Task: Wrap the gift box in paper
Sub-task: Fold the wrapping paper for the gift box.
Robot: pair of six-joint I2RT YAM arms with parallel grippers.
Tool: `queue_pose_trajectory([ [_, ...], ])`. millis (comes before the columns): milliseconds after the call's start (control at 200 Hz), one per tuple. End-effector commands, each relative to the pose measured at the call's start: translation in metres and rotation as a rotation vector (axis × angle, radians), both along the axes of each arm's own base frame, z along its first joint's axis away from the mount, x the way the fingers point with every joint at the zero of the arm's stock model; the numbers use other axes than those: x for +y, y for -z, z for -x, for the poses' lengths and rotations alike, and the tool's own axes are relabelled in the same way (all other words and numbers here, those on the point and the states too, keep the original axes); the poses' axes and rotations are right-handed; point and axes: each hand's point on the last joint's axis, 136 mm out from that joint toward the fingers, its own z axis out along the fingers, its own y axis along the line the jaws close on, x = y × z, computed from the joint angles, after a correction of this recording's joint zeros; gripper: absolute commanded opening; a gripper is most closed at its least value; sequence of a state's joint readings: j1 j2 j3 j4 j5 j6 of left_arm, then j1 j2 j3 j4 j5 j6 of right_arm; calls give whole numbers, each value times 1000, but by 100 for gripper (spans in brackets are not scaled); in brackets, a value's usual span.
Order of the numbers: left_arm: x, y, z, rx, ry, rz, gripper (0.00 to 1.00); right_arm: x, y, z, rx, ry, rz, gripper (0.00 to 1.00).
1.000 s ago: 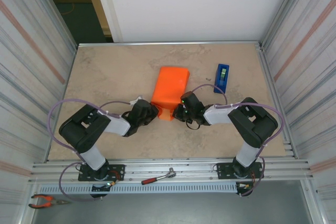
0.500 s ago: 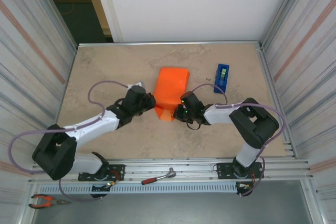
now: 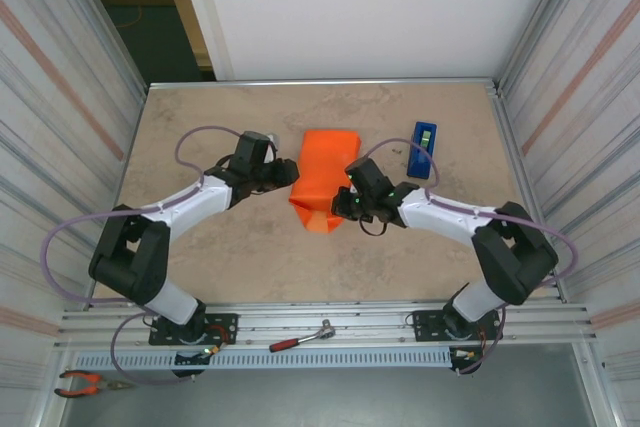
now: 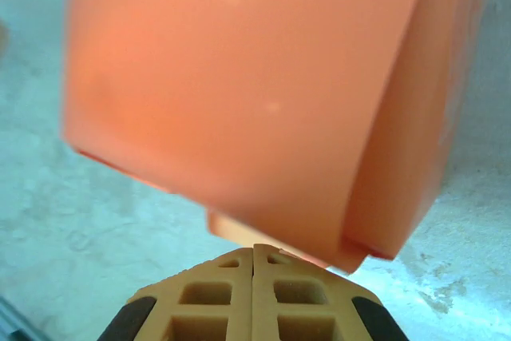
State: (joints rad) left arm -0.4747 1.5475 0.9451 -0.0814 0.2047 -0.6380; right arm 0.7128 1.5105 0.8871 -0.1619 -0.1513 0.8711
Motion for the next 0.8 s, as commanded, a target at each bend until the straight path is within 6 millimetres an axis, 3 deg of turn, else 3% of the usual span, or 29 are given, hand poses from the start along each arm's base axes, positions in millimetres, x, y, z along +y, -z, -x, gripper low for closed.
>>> queue_pose_trajectory([
  [0,-9,-10,-2,-19,64,11,35,-22,-24,-11,-53,29,37,0],
  [165,-10,-1,-1,-2,68,4,36,-27,-36,-32,-73,42,21,0],
  [351,-10,9,0,17,72,-3,37,-5,-33,-40,-71,2,10,0],
  [561,-10,16,0,30,78,-9,38,8,-13,-32,-47,-21,18,0],
  [792,-10,21,0,40,78,-18,38,-7,18,-29,3,20,49,0],
])
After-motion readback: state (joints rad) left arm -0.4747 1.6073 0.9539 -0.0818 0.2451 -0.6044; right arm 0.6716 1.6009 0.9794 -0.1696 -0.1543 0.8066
